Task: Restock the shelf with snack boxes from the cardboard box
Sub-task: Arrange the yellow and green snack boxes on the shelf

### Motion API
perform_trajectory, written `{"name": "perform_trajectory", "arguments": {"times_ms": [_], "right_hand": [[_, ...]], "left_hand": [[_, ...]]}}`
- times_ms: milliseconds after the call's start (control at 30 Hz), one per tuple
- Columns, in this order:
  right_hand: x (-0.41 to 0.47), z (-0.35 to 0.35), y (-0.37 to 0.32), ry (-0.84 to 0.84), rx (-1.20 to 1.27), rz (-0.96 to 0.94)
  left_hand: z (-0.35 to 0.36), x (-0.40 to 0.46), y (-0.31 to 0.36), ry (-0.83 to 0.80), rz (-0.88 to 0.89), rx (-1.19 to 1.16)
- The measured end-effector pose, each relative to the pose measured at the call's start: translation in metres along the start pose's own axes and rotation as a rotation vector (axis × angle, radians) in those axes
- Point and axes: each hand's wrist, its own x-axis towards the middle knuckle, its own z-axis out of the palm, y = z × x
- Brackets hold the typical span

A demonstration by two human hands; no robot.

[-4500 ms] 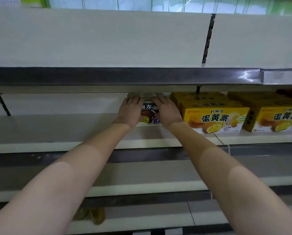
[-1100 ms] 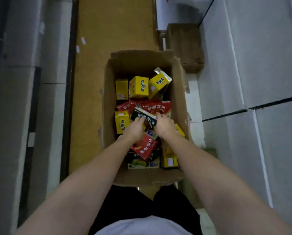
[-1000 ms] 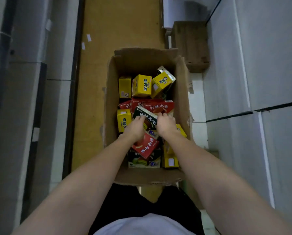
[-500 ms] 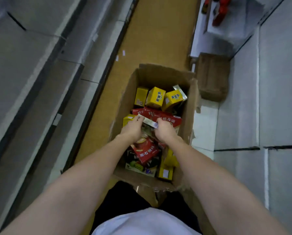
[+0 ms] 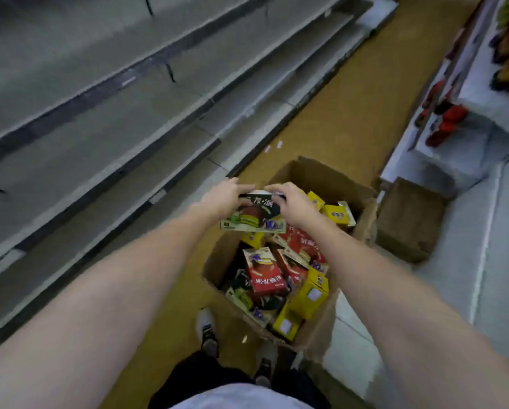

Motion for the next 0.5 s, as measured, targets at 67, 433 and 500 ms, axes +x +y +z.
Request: {"name": "perform_trajectory", "arguments": {"times_ms": [67,433,500], "right_hand": [[0.010,0.010,-0.033,-0.021,-0.006,-0.075],[0.018,0.104,-0.250,-0.110,-0.054,-0.439],[0.010,0.125,-0.293,-0.123,-0.058,-0.465]], "left_hand": [[-0.016,-0.027,-0.022,0.040,-0.061,-0.029],[-0.086,-0.197,-0.184,0.252,-0.423,-0.111],[-0.096,-0.234,-0.211,0.269,-0.482,-0.109]]}}
